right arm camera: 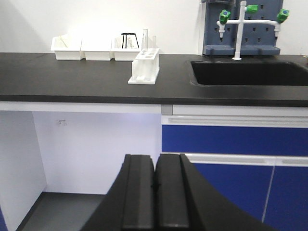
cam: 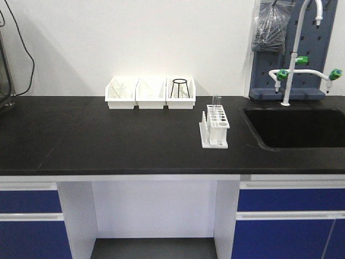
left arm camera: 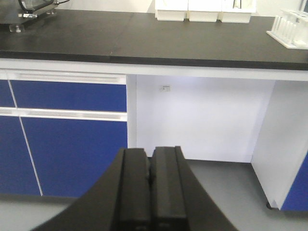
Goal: Flip and reinsert test tube from rack
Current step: 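Drive the base toward the white test-tube rack on the bench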
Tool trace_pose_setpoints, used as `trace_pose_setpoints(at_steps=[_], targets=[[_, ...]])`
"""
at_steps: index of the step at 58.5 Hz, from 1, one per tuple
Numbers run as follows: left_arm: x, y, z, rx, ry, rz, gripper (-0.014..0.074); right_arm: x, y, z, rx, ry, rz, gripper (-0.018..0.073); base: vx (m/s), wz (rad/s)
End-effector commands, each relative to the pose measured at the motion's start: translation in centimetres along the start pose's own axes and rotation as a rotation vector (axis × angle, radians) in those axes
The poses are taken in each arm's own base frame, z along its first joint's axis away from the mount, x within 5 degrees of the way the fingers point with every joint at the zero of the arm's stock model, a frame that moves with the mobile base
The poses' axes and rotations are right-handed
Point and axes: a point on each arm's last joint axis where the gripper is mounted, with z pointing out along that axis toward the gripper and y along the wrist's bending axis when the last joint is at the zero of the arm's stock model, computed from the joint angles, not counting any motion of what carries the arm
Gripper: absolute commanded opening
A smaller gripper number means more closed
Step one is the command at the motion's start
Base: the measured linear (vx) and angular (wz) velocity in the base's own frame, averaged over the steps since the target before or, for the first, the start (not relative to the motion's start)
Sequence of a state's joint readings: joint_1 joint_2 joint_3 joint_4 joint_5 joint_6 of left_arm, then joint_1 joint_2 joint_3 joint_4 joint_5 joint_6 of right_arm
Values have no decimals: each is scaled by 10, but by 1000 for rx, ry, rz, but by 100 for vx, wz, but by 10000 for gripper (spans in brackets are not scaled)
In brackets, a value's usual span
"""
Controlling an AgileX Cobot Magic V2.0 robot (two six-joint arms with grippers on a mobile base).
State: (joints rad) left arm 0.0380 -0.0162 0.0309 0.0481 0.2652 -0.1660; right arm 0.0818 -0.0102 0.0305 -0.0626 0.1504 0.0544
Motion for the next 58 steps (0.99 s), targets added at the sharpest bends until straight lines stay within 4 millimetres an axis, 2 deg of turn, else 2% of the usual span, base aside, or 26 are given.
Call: trace_pose_setpoints(at_steps=[1,58], targets=[[-7,-2,-1,19,-92,-4,-6,-8,0,-1,-2,-95,-8,-8,43,4],[-7,-2,-1,19,-92,-4,-6,-8,0,-1,-2,-95,-8,-8,42,-1]])
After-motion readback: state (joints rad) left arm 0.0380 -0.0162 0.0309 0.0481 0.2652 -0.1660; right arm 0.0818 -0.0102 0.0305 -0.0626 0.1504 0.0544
